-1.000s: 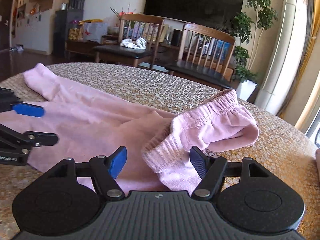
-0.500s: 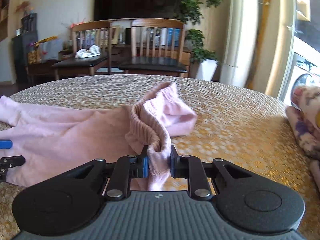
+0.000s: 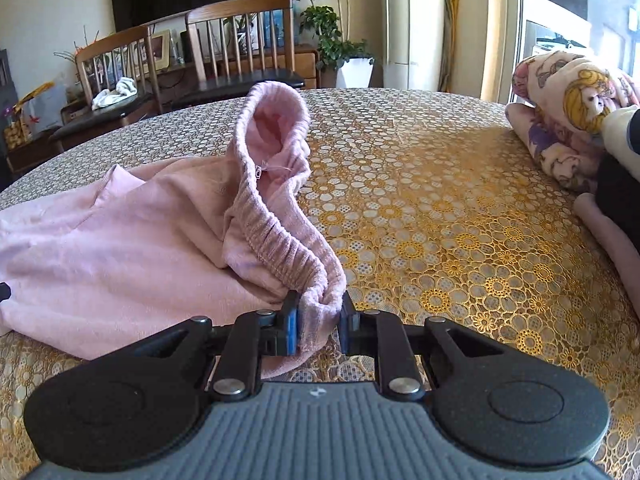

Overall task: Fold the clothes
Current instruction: 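Open the left gripper while the right gripper drags the waistband across the table, then pull the waistband with the right gripper to straighten the sweatpants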

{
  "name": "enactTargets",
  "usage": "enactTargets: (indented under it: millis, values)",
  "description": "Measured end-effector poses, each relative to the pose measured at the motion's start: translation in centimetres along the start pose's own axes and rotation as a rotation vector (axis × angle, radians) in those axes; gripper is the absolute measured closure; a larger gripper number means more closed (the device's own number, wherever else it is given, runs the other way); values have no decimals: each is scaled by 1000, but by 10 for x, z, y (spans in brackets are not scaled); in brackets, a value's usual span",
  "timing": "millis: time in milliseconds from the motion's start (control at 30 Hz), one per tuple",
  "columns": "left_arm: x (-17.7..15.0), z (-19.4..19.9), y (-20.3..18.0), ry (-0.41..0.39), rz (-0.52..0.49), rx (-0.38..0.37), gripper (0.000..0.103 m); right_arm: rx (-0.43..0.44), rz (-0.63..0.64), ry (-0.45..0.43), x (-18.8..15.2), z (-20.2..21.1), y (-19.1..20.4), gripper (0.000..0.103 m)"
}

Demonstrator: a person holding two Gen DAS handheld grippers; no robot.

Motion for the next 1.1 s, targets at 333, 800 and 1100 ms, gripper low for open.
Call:
enactTargets:
  millis: [333, 800, 1100]
  values:
    - [5, 26, 12, -20, -90, -80, 0, -77, 63, -80, 29, 40, -4, 32]
    - [-12, 27, 59, 40, -62, -86, 0, 80, 162, -39, 125, -40, 47, 31]
    - [-25, 23, 68, 67, 10, -89, 0, 73, 18, 51, 133, -109, 37, 93]
Point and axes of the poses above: each gripper's, at about its wrist camera, not at the fingertips, and z roughly against the way its jaws point, y to its left, x to its top, the point moved 5 cm from there along -z, roughly the way its jaws point, and after that the axes turned 3 degrees about -y, right-handed, at the moved point
